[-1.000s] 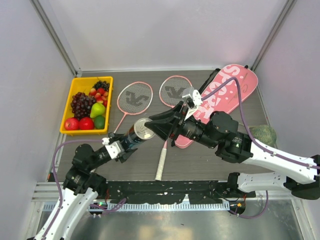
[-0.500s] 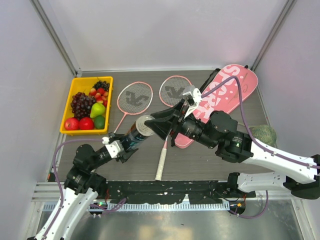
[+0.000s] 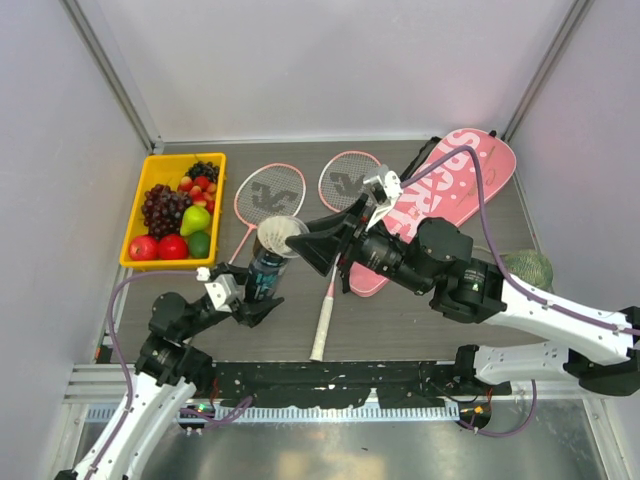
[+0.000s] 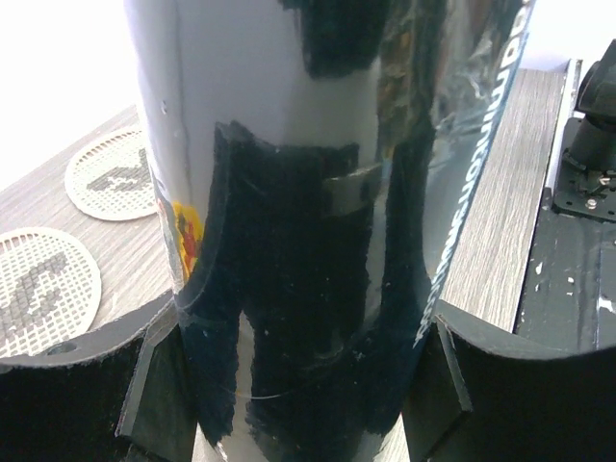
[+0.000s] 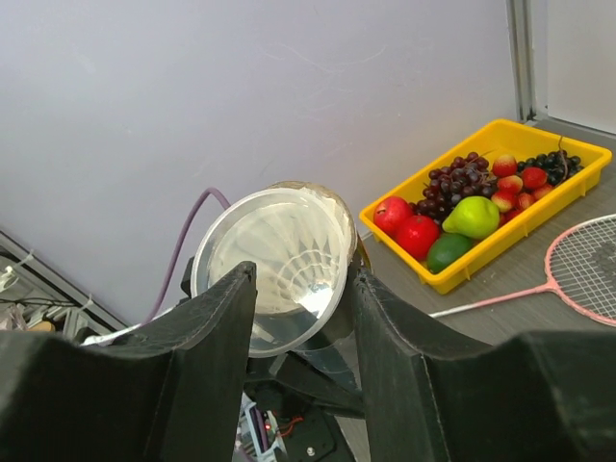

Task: Pack up the badminton gear
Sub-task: Close the lid on the shuttle tube.

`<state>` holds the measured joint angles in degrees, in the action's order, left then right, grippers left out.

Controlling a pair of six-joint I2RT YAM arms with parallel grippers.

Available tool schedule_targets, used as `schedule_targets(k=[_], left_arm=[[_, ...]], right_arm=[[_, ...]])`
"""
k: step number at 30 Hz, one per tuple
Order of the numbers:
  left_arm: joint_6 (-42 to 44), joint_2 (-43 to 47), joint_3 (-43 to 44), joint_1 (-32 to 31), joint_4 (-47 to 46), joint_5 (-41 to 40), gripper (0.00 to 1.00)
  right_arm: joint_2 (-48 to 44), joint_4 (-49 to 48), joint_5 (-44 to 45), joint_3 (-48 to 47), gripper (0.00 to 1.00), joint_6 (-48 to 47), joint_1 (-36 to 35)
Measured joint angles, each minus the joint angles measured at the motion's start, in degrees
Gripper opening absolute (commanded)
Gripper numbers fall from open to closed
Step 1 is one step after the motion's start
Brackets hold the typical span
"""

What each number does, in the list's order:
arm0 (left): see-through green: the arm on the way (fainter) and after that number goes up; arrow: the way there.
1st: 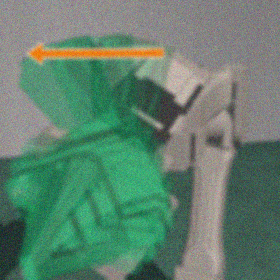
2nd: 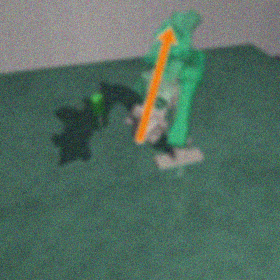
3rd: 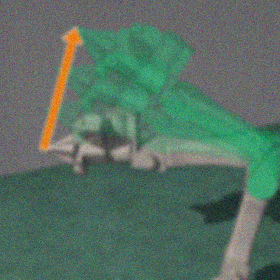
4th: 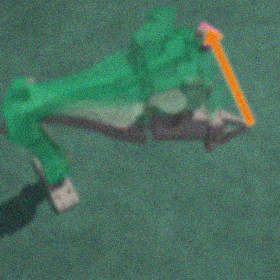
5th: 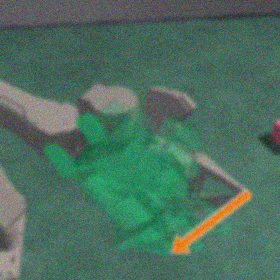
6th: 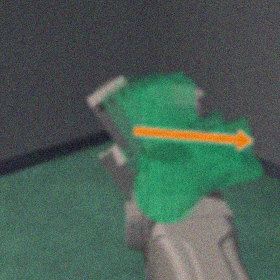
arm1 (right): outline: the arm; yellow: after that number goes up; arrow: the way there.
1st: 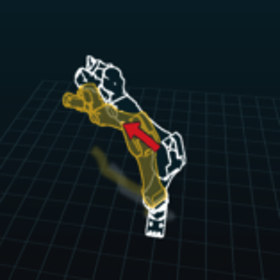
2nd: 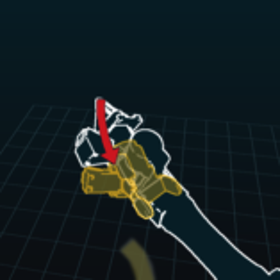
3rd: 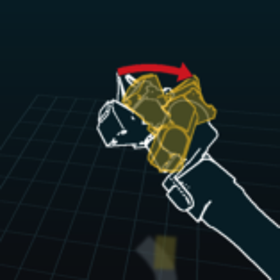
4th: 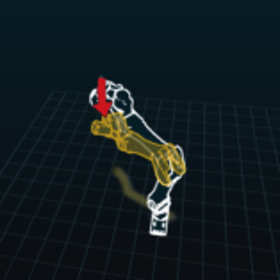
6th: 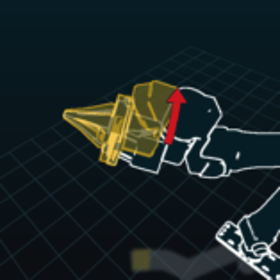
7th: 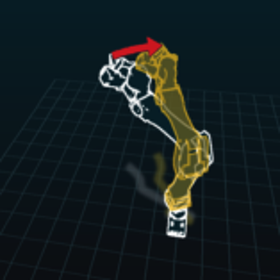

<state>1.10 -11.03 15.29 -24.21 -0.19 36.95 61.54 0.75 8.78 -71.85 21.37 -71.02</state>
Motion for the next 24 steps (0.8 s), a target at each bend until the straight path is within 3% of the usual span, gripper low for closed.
schedule_targets(k=[12, 16, 19, 24], left_arm=[[-2.6, -1.6, -1.6, 0.0, -3.7, -0.5, 0.00], [1.0, -1.5, -0.8, 0.2, -0.3, -1.3, 0.00], [5.9, -1.7, 1.9, 0.3, 5.8, -1.7, 0.00], [11.8, -1.8, 4.7, 0.3, 11.4, -2.6, 0.00]], right_arm=[[2.8, -3.3, 0.0, -0.4, 0.47, 1.5, 0.0], [2.8, -1.4, 0.2, -1.1, 0.30, 0.6, -0.1], [2.8, 0.0, 0.3, -1.8, 0.07, -0.5, -0.1], [2.5, 1.4, 0.5, -2.4, 0.05, -2.1, -0.2]])
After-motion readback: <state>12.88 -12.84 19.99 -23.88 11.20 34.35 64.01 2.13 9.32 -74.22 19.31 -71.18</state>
